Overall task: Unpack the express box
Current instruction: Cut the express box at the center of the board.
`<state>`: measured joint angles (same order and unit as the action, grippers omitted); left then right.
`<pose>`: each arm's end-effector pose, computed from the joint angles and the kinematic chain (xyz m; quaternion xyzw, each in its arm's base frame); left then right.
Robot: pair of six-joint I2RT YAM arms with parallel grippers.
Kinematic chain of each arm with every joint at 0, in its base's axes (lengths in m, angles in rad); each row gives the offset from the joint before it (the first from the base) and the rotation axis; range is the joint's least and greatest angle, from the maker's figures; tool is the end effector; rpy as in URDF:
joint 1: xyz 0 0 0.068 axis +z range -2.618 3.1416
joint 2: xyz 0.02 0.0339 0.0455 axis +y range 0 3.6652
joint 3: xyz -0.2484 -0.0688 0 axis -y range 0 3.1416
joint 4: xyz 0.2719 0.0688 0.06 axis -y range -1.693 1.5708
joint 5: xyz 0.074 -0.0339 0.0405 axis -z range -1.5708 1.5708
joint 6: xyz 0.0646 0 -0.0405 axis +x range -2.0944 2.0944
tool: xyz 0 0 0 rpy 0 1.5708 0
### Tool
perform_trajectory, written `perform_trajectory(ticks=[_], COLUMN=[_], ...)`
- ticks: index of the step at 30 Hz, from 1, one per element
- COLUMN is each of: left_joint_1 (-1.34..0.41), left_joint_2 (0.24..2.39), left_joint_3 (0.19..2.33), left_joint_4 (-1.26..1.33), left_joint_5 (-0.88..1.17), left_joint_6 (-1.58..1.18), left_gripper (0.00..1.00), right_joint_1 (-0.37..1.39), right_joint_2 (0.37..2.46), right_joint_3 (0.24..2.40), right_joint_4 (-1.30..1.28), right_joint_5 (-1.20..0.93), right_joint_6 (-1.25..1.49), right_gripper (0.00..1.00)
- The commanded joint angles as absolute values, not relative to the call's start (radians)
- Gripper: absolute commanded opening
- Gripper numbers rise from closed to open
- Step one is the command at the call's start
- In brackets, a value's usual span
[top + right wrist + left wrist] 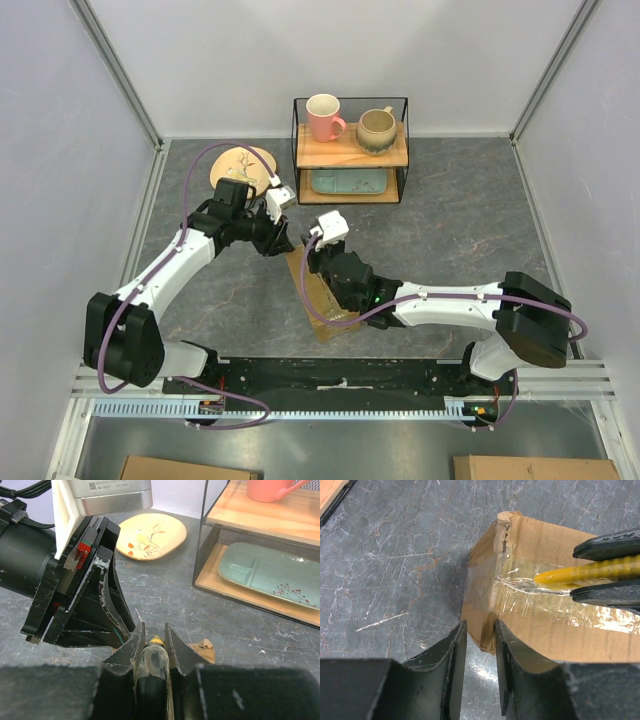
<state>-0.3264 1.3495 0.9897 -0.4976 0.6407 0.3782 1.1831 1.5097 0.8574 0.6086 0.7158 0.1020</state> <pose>0.2940 -0.1403 0.2212 0.4101 0.7968 -0.2864 0.3389 0.1829 0.3357 0.2387 -0.1405 0.7048 0.1855 0.6701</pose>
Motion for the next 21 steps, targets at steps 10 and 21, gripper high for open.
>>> perform_trajectory(ticks=[10,21], left_joint_1=[-0.324,-0.324], left_joint_2=[1.341,1.339], left_joint_3=[0.948,0.945], left_joint_4=[-0.509,-0.511], left_joint_5=[0.615,0.618], left_joint_6=[0.4,0.397], left_gripper=[0.33,0.31], right_joint_1=[1.186,1.187], right_joint_2=[1.529,1.496], right_joint_3=[0.838,0.795], right_joint_4=[0.661,0.609], right_joint_5=[0.735,0.718], right_joint_6=[0.081,0.089], right_gripper=[0.0,0.0])
